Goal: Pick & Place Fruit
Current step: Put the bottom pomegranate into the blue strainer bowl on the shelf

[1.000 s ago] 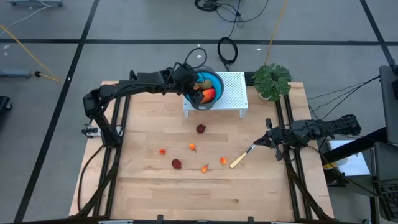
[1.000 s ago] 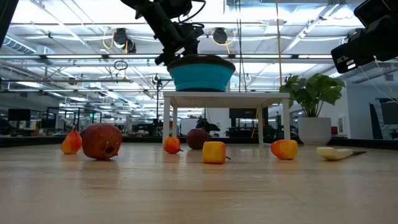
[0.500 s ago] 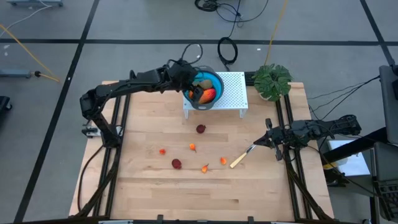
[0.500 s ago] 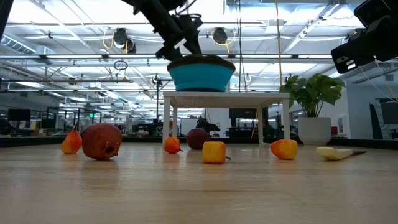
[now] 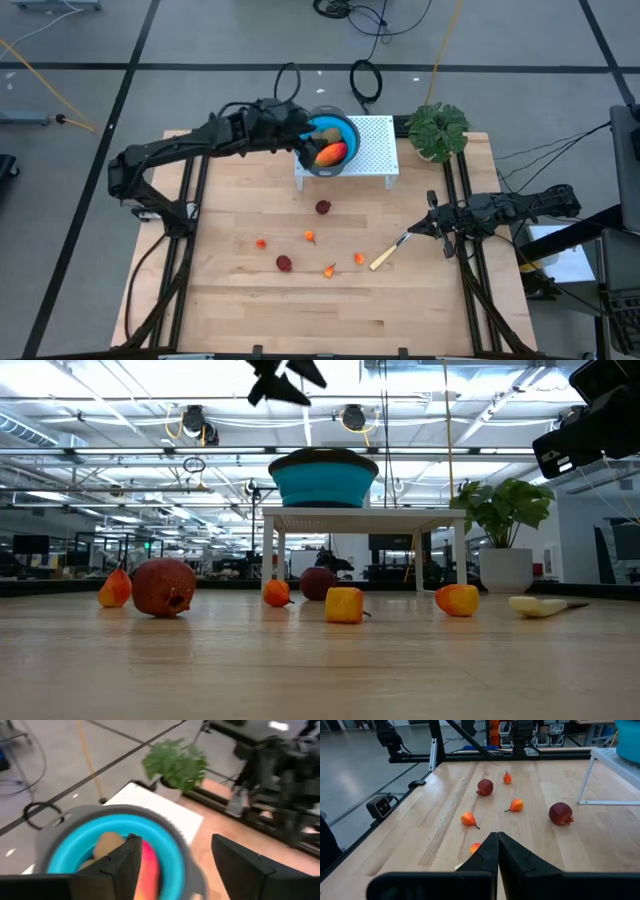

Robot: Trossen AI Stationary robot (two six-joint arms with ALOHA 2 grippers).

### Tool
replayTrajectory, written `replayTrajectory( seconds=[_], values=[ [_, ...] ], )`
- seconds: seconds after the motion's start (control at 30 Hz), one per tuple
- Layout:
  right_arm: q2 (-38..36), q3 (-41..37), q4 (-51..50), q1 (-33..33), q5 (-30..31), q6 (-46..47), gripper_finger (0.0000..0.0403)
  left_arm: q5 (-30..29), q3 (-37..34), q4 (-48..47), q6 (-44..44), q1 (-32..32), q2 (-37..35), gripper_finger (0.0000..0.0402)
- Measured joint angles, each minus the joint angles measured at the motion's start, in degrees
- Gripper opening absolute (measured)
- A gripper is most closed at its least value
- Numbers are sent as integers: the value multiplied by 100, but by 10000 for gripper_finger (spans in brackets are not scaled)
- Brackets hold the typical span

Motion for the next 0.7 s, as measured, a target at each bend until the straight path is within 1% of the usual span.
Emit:
replayTrajectory(
  seconds=[0.4,0.7],
  values=[
    [0,0,-4,0,0,0,0,-2,0,-68,-541,-1057,-121,127],
    [0,0,-4,-2,-2,0,0,-8,0,-411,-1289,-1831,-121,59]
  ],
)
